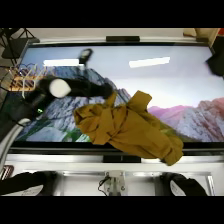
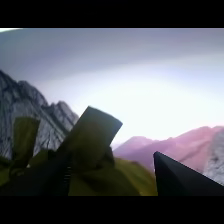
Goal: Fold the shirts.
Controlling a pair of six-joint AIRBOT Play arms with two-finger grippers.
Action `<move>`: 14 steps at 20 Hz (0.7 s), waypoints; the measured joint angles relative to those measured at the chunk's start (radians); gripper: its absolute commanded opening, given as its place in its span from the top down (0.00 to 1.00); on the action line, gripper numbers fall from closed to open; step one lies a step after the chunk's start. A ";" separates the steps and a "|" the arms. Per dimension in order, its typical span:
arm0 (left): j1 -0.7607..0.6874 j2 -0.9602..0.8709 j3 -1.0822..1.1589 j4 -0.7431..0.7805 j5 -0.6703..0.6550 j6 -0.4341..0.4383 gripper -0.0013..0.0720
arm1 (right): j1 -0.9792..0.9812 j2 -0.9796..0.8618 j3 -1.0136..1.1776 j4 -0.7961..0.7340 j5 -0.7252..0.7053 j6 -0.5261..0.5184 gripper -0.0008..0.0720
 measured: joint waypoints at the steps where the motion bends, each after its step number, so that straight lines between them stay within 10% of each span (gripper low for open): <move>1: 0.077 0.014 -0.003 0.052 -0.089 0.006 0.15 | 0.035 -0.018 -0.059 0.033 -0.003 0.005 0.12; 6: 0.363 0.042 -0.149 0.138 -0.292 0.036 0.14 | 0.340 -0.174 -0.369 0.132 -0.161 0.040 0.04; 14: 0.415 0.014 -0.406 0.029 -0.113 0.051 0.14 | 0.532 -0.467 -0.471 0.396 -0.337 -0.014 0.04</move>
